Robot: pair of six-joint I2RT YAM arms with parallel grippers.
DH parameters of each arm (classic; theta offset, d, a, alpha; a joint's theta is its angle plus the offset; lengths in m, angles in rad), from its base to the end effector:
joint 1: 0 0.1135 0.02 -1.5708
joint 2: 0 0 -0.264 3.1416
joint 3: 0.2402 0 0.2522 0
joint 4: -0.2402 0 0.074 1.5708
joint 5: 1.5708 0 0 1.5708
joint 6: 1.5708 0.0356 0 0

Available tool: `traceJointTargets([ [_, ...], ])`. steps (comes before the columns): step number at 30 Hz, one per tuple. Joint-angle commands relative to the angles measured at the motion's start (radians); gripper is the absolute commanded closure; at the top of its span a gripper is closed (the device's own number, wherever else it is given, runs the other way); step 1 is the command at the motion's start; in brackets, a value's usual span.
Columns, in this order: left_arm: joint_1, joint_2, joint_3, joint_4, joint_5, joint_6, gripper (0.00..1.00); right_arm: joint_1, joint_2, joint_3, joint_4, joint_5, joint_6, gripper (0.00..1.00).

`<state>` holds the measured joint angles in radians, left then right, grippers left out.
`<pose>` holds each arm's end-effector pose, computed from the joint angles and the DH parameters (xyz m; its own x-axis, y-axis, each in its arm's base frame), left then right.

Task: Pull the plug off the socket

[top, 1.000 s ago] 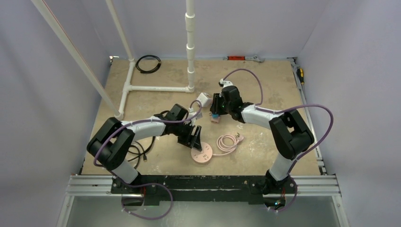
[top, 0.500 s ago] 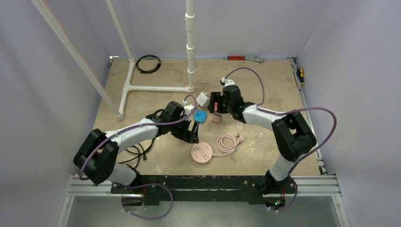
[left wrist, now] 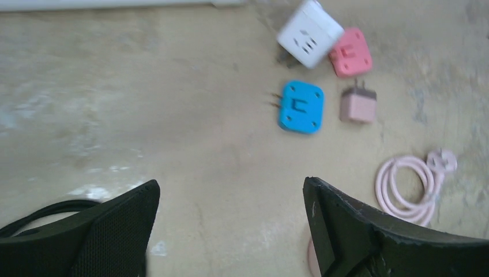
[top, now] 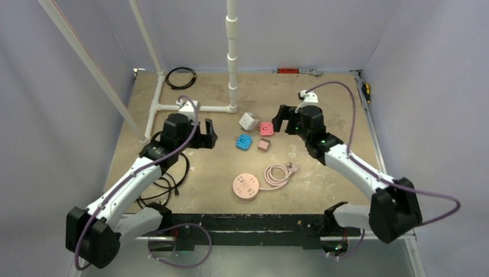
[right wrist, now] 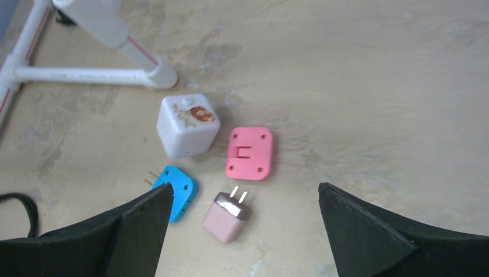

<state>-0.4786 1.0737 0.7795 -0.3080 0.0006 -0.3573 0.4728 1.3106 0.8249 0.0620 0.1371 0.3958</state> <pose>0.2097 -0.1088 0.2699 -0.6323 -0.0660 -0.7719 0.2560 0.9226 -0.2885 0.2660 0.1306 0.2624 -0.4689 0.1892 -0.8628 -0.1728 0.9383 0.2996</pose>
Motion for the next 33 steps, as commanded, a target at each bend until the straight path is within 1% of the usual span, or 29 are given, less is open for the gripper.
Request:
traceJointTargets([
  [1, 0.104, -0.102, 0.011, 0.013, -0.128, -0.019, 0.06, -0.082, -0.187, -0.062, -0.043, 0.041, -0.016, 0.01],
  [3, 0.128, -0.137, 0.023, 0.003, -0.168, -0.012, 0.06, -0.107, -0.267, -0.079, -0.06, 0.054, -0.016, 0.01],
  [6, 0.136, -0.193, 0.033, 0.005, -0.221, 0.015, 0.06, -0.11, -0.393, -0.095, -0.09, 0.112, -0.041, 0.01],
  [9, 0.136, -0.249, 0.037, 0.023, -0.251, 0.073, 0.07, -0.111, -0.518, -0.122, -0.073, 0.17, -0.1, 0.01],
  [11, 0.136, -0.275, 0.045, 0.038, -0.252, 0.11, 0.07, -0.109, -0.585, -0.135, -0.032, 0.213, -0.165, 0.01],
  [15, 0.136, -0.342, 0.045, 0.07, -0.23, 0.154, 0.06, -0.109, -0.692, -0.193, 0.063, 0.168, -0.236, 0.02],
  [19, 0.136, -0.446, 0.003, 0.097, -0.227, 0.19, 0.06, -0.109, -0.806, -0.277, 0.151, 0.127, -0.276, 0.02],
  [22, 0.136, -0.493, -0.011, 0.087, -0.295, 0.202, 0.04, -0.109, -0.837, -0.299, 0.162, 0.131, -0.281, 0.02],
  [24, 0.136, -0.51, -0.015, 0.079, -0.315, 0.205, 0.03, -0.108, -0.838, -0.297, 0.156, 0.136, -0.279, 0.02],
  [33, 0.136, -0.517, -0.019, 0.072, -0.332, 0.205, 0.02, -0.109, -0.84, -0.292, 0.139, 0.15, -0.272, 0.02],
])
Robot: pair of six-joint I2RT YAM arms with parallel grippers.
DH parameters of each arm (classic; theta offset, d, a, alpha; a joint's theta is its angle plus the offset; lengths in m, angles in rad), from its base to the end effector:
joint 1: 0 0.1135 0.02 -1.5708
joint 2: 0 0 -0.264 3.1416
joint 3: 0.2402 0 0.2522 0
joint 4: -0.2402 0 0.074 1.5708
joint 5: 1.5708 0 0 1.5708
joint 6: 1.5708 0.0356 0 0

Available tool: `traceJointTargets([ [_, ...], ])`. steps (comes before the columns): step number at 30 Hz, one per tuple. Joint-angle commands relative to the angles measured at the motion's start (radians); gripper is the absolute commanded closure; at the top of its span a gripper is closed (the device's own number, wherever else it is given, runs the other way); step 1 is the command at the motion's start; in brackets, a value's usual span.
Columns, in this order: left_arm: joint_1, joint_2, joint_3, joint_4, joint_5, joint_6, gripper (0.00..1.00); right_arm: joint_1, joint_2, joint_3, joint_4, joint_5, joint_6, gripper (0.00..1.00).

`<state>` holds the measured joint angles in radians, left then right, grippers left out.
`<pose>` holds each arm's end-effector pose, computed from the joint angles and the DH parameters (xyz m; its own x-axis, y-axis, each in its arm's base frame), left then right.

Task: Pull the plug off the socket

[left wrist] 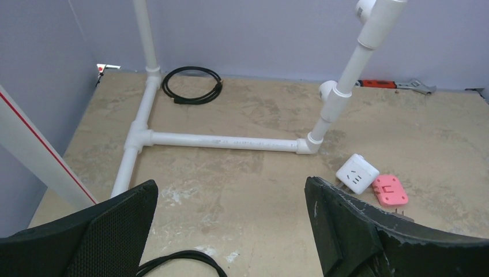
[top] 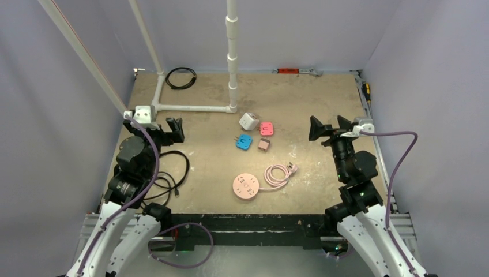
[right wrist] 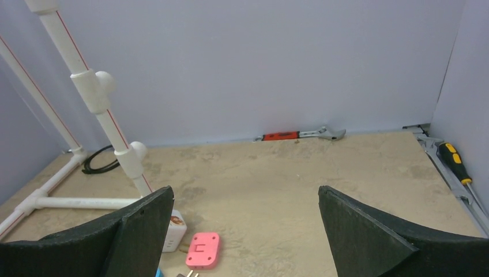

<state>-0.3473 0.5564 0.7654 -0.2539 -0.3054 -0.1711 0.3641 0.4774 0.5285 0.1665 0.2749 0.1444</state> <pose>0.1267 -0.0345 0.3576 -0.0488 -0.1550 -0.9867 0.0344 0.9870 -0.1568 0.1275 0.0383 0.3306 0.1860 0.2191 -0.9578 -0.1231 0.9723 0.1985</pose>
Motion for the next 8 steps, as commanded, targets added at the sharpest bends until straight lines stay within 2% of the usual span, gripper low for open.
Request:
traceJointTargets([
  [1, 0.006, 0.002, -0.003, 0.016, -0.029, 0.019, 0.02, 0.001, -0.008, 0.007, 0.031, 0.013, -0.019, 0.02],
  [8, 0.005, 0.017, 0.0, 0.007, -0.031, 0.012, 0.02, 0.0, -0.007, 0.008, 0.027, 0.014, -0.019, 0.02],
])
